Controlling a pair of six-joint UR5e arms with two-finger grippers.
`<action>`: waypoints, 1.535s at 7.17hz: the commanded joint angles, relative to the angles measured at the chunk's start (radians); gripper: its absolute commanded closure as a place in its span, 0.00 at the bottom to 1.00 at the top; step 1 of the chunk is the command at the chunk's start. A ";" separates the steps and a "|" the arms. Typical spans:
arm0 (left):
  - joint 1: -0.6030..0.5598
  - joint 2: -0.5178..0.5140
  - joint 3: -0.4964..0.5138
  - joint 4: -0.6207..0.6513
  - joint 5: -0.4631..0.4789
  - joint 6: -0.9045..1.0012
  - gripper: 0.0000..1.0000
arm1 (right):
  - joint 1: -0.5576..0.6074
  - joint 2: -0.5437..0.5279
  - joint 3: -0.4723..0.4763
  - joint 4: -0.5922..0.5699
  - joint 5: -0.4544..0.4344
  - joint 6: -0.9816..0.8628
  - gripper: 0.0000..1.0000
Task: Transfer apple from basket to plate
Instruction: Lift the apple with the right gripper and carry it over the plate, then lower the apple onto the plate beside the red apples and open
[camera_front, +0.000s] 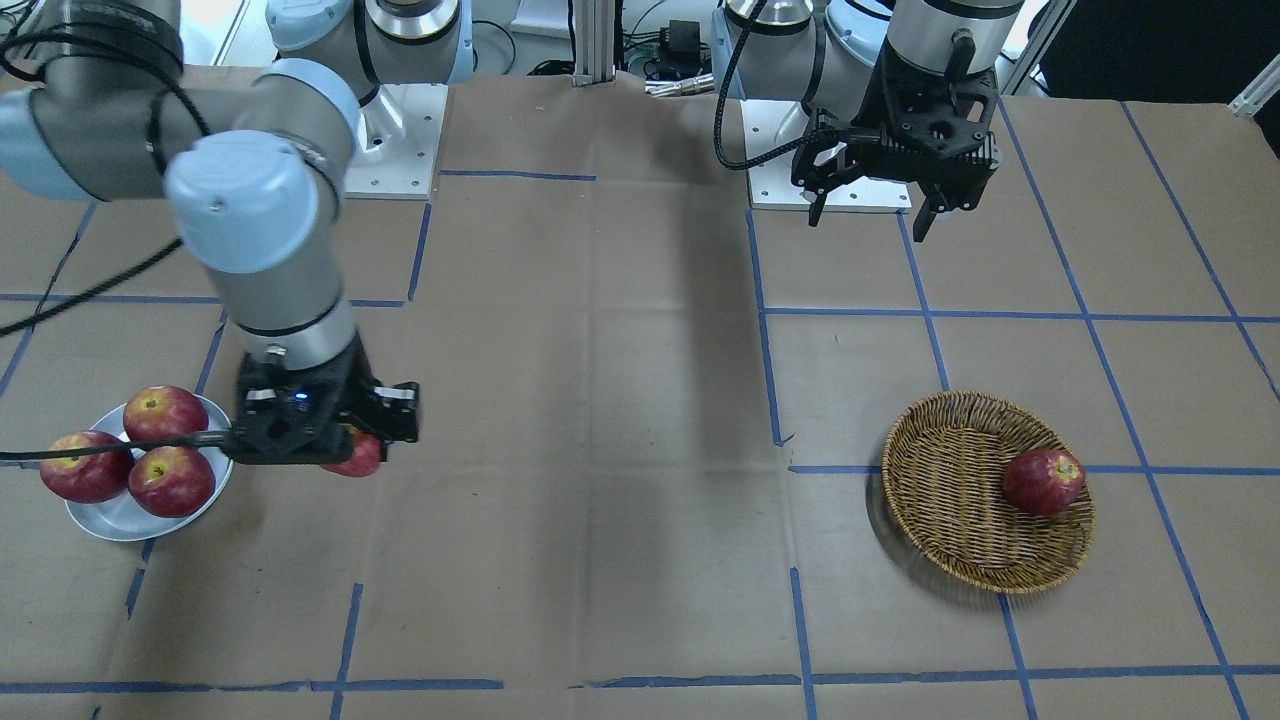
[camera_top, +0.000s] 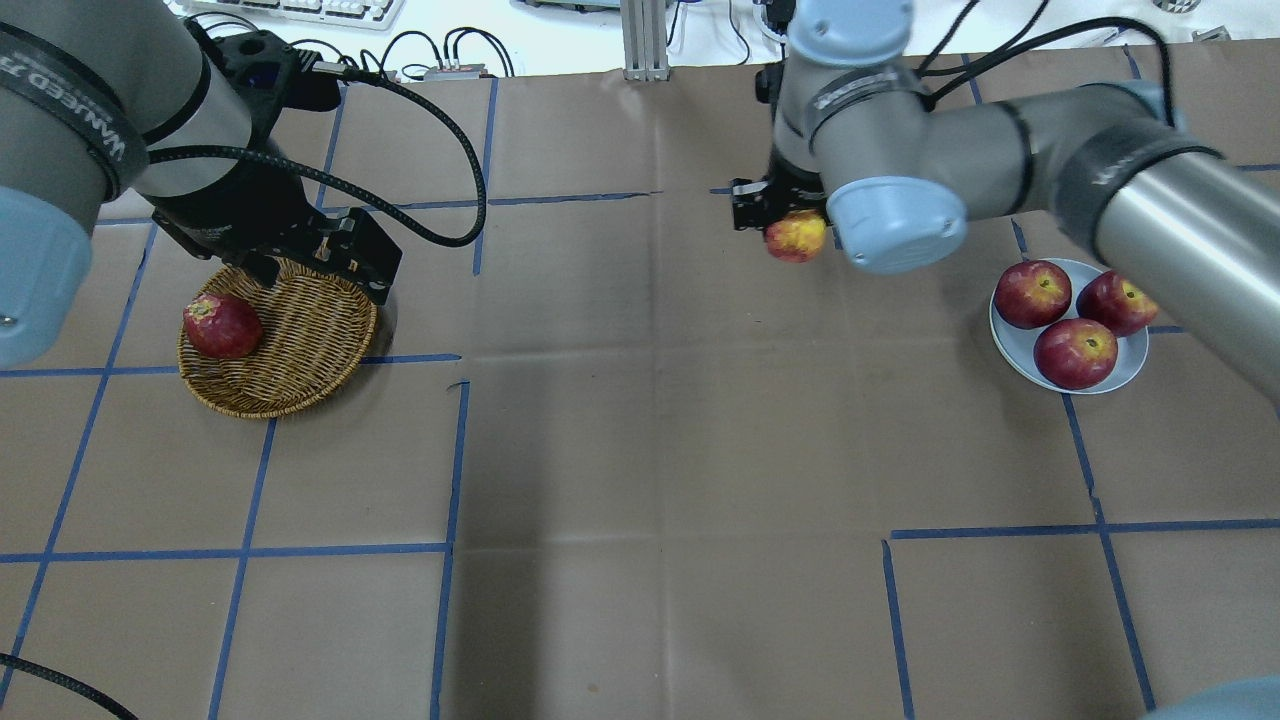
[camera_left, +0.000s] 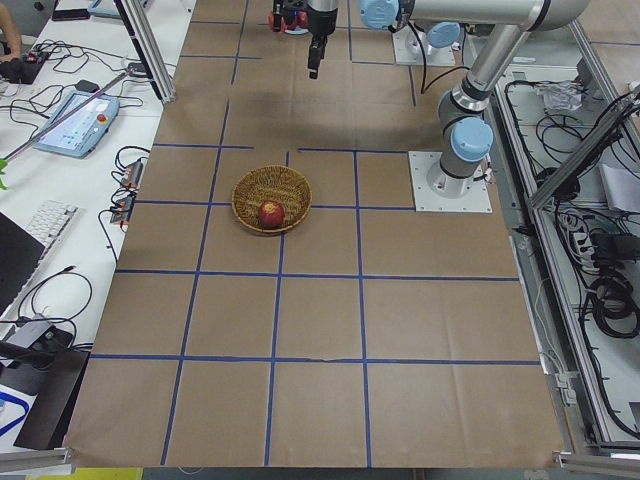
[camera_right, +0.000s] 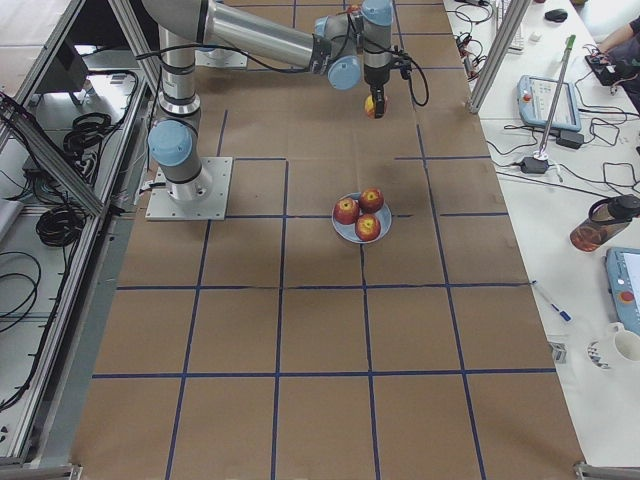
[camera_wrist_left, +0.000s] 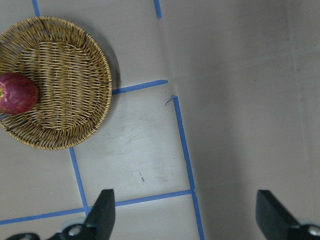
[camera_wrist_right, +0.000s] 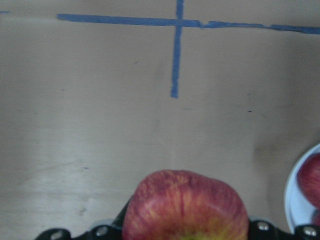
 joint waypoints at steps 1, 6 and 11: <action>0.000 -0.001 0.000 0.000 0.000 0.000 0.01 | -0.269 -0.050 0.103 0.015 0.014 -0.354 0.42; 0.000 0.000 0.000 0.000 -0.002 0.000 0.01 | -0.479 -0.025 0.234 -0.181 0.077 -0.604 0.43; 0.000 0.000 -0.002 0.000 -0.002 0.000 0.01 | -0.479 0.027 0.234 -0.223 0.109 -0.601 0.42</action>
